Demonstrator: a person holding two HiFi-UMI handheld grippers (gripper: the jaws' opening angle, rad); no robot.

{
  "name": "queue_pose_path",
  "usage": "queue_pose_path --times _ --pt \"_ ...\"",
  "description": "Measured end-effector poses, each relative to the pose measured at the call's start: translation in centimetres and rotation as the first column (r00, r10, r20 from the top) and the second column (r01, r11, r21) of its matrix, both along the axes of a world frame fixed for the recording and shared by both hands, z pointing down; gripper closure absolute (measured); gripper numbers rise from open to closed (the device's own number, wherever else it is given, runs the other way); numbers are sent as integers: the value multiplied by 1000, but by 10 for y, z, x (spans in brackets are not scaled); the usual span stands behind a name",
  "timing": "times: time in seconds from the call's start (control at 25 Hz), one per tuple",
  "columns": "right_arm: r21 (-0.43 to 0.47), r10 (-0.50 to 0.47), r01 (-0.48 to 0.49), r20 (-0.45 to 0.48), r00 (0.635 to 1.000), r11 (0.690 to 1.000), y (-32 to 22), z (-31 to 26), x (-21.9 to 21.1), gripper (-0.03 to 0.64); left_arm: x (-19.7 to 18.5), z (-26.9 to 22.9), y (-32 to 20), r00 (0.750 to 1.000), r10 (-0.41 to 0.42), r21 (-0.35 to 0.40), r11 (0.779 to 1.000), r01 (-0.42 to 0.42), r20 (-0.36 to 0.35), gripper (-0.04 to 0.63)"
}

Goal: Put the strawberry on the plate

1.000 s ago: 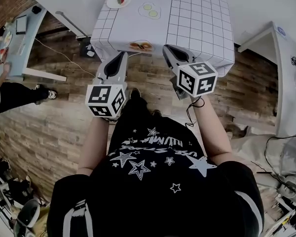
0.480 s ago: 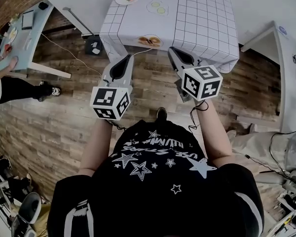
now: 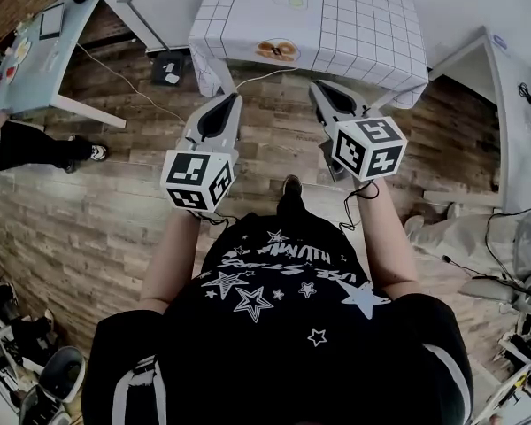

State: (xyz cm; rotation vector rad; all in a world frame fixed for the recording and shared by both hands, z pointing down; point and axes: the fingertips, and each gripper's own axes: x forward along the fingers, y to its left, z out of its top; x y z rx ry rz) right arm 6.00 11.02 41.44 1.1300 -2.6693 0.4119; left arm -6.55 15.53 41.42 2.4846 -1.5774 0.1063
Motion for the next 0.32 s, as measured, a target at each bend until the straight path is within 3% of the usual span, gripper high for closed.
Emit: queue_pose_path --times 0.16,0.32 --pt "-3 19 -19 -34 999 1000 18 -43 -17 603 -19 -42 14 999 19 8 1000 -19 -39 586" --pt "4 24 -24 -43 999 1000 44 -43 -19 603 -22 -45 37 999 27 18 999 -27 -44 586"
